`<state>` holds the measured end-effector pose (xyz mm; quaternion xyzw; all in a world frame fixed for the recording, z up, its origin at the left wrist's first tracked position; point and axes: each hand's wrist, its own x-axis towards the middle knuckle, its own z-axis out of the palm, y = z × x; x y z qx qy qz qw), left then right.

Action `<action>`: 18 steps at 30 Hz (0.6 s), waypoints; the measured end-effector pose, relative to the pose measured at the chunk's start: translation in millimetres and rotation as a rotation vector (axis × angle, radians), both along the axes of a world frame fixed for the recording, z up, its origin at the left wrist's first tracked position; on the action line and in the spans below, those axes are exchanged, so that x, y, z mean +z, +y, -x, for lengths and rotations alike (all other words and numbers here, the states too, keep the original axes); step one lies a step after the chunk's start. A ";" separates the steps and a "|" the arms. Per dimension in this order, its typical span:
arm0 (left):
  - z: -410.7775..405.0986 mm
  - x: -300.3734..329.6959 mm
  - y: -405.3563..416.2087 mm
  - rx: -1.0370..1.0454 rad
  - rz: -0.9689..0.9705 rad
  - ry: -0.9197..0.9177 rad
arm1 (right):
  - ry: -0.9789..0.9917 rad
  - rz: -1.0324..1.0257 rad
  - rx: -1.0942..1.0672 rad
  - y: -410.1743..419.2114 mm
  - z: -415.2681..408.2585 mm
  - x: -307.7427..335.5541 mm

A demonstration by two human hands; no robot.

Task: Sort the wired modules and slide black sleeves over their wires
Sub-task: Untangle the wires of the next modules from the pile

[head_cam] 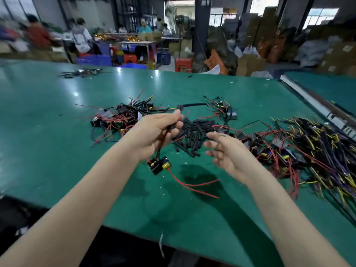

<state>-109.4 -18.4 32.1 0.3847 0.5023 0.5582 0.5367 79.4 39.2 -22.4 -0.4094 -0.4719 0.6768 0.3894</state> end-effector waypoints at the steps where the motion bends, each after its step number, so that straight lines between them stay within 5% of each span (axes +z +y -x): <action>1: 11.7 7.6 0.4 0.037 -0.007 0.018 | -0.012 -0.024 0.004 -1.6 3.0 -6.9; 8: 80.2 47.7 48.5 0.317 -0.136 0.370 | -0.358 -0.380 0.080 -11.6 10.6 -38.1; 11: 97.1 42.8 93.6 0.398 -0.145 0.664 | -0.411 -0.410 0.146 -13.7 15.8 -47.0; 15: 101.7 9.8 141.2 0.348 0.111 1.346 | -0.522 -0.464 0.179 -13.4 12.5 -58.6; 18: 103.5 -21.0 158.1 0.260 0.179 1.482 | -0.525 -0.501 0.189 -12.1 11.5 -61.3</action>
